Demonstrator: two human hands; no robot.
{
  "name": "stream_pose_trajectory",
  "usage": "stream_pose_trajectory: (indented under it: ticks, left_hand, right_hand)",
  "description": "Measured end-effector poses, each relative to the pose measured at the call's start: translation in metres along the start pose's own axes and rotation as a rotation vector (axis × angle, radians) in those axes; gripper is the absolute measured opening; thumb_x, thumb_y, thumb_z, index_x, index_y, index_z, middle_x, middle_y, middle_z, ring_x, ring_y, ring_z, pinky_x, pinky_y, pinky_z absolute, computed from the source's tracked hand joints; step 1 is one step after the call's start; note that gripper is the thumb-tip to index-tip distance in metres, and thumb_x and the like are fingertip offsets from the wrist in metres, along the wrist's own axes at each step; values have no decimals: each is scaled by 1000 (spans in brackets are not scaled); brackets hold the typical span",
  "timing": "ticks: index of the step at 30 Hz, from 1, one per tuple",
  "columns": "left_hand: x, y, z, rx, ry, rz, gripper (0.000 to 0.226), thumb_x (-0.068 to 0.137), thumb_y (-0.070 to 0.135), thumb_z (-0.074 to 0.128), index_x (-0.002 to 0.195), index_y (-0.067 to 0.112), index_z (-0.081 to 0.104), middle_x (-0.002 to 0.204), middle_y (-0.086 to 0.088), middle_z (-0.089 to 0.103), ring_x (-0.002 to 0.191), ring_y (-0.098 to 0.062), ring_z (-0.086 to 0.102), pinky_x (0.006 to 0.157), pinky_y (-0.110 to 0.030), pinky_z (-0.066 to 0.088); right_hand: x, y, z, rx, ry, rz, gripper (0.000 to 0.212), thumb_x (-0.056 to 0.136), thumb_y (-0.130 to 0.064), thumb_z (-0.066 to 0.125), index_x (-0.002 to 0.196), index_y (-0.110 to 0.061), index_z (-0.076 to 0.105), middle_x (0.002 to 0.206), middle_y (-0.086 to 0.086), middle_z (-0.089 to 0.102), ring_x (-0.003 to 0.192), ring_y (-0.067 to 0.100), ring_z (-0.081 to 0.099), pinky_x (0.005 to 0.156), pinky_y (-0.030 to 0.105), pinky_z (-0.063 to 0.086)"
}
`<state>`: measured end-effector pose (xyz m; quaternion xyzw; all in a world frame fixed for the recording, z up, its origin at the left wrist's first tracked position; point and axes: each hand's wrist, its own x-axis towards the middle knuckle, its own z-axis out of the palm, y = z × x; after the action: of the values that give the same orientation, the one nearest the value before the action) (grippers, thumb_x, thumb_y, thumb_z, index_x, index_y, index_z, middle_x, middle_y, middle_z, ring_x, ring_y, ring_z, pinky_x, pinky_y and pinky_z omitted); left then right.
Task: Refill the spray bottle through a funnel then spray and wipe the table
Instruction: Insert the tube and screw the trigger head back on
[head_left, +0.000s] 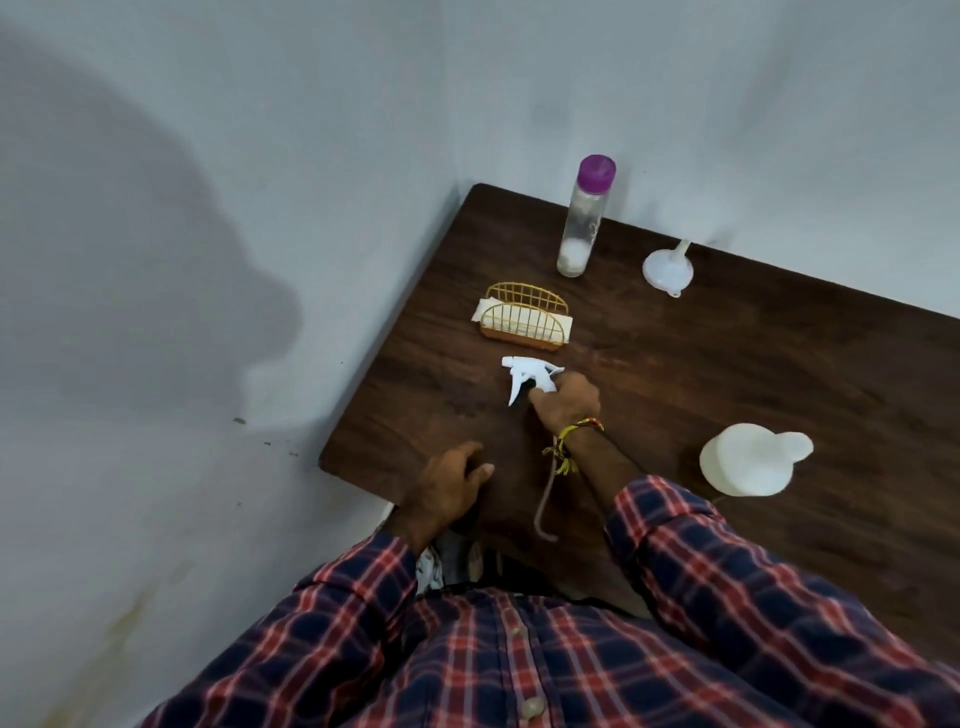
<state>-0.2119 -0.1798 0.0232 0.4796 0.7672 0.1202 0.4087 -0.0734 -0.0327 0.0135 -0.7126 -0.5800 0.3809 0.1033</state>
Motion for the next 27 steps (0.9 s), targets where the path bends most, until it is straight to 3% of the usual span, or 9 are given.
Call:
stream_pose_trajectory:
  ticks: [4,7,10,14,17,22,24,27]
  left_hand:
    - [0,37,-11,-229,91,39,38,93,29,63,127,13,62,120,-3,68,105,-14,65,88,-22,50]
    - [-2,81,-8,-453,-155,69,38,92,23,66,127,12,60,107,-4,71,91,-13,68,65,-25,57]
    - [-5,127,2,-559,-287,133,30,89,12,69,118,7,64,92,-8,74,77,-14,69,54,-20,53]
    - [-12,192,23,-722,-347,227,21,87,10,70,107,4,68,95,-15,75,76,-16,70,56,-18,52]
    - [-14,233,48,-730,-287,317,13,87,5,70,100,4,71,89,-16,75,73,-18,69,58,-20,54]
    - [-8,276,91,-598,-114,471,11,84,2,72,93,8,75,81,-7,75,76,-22,72,68,-27,58]
    - [-3,286,104,-556,-70,511,12,84,1,71,92,9,75,81,-4,75,76,-21,72,69,-28,58]
    - [5,294,123,-499,-27,523,12,84,3,72,94,10,76,83,-1,76,77,-15,72,74,-33,61]
  right_hand:
    - [-16,-13,-52,473,173,-99,19,72,-31,74,85,-23,63,82,3,74,74,23,73,74,45,60]
    - [-37,-19,-120,921,238,-201,17,82,-12,72,96,-11,63,85,15,73,70,23,73,72,42,61]
    - [-55,-13,-189,1212,306,-289,25,90,-3,64,111,6,55,96,23,69,83,30,70,76,38,61]
    - [-69,25,-257,1427,383,-370,28,94,-3,58,116,11,52,96,28,65,95,46,66,84,45,58]
    - [-77,58,-290,1506,461,-402,25,96,-5,57,115,9,53,100,30,63,93,44,67,87,48,57]
    - [-76,103,-320,1594,623,-432,28,93,-11,63,114,5,55,99,26,63,86,35,69,75,37,59]
    - [-72,117,-325,1606,660,-420,35,93,-13,63,119,8,53,98,25,64,86,34,69,75,36,59]
    - [-66,137,-331,1609,680,-391,26,93,-11,63,113,4,55,95,23,65,83,31,70,74,35,59]
